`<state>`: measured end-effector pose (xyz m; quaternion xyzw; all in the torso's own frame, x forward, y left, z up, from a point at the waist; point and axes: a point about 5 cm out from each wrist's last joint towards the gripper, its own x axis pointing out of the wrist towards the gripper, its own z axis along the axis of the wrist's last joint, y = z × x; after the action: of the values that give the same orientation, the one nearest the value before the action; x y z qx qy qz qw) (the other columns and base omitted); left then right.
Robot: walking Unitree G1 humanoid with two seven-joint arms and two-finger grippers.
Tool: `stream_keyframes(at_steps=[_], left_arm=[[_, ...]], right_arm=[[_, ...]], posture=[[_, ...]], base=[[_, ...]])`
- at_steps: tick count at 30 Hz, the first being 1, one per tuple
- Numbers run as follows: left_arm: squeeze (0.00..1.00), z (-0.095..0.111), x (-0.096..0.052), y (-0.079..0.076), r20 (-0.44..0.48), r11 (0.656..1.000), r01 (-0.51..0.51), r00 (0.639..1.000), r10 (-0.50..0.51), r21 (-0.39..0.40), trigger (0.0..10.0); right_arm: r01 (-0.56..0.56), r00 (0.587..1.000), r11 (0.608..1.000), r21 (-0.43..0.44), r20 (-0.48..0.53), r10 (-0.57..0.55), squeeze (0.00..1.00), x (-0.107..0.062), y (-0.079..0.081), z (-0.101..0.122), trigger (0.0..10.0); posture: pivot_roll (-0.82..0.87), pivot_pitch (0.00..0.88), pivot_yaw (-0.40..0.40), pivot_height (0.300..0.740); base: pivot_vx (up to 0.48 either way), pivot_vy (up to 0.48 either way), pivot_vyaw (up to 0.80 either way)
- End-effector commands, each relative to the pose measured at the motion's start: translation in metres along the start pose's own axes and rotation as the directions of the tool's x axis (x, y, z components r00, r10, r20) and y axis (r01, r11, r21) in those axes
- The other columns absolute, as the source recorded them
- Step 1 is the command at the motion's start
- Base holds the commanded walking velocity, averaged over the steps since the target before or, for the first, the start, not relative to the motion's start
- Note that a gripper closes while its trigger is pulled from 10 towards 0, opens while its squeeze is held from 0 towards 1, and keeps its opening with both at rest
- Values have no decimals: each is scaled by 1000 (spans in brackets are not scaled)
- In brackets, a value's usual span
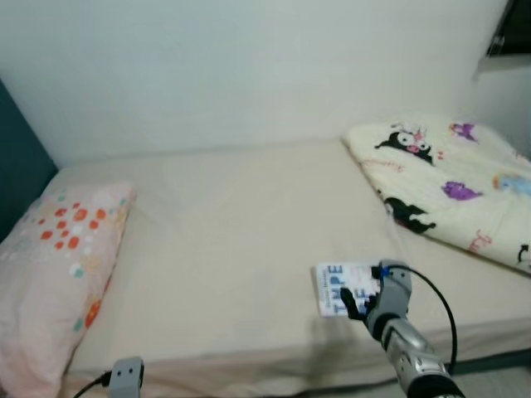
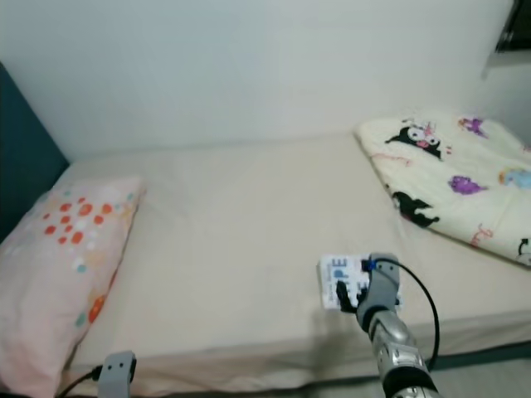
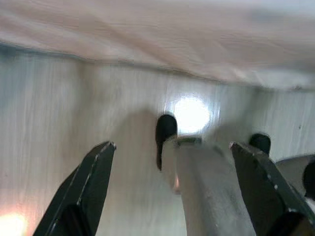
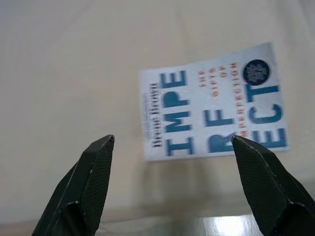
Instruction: Clean up the room
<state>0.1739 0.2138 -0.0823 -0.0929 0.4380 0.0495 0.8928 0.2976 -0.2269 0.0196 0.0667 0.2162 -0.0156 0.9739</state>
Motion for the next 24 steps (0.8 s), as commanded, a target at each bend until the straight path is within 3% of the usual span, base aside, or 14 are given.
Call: stream_keyframes(at_steps=[1, 9, 20, 24], left_arm=[[0, -8, -2, 1, -28, 1000, -3, 1000, 4, 5, 10000], [0, -10, -2, -1, -32, 1000, 2, 999, -1, 2, 10000], [0, -10, -1, -4, -34, 1000, 8, 999, -8, 2, 10000], [0, -10, -1, -3, -30, 1000, 1, 1000, -1, -5, 10000]], right_arm=[[6, 1000, 1000, 7, 3, -6, 0, -2, -3, -3, 10000], [37, 999, 999, -11, -16, -37, 0, -2, -8, -3, 10000], [36, 999, 999, 25, -22, -35, 0, -1, -7, -2, 10000], [-8, 999, 1000, -8, -52, 8, 0, 0, 1, -6, 10000]], posture=[[-127, 85, 74, 738], [-130, 85, 69, 738], [-136, 87, 70, 738], [-137, 89, 71, 738]], base=[[0, -480, 0], [0, -480, 683], [0, -480, 0], [0, -480, 0]])
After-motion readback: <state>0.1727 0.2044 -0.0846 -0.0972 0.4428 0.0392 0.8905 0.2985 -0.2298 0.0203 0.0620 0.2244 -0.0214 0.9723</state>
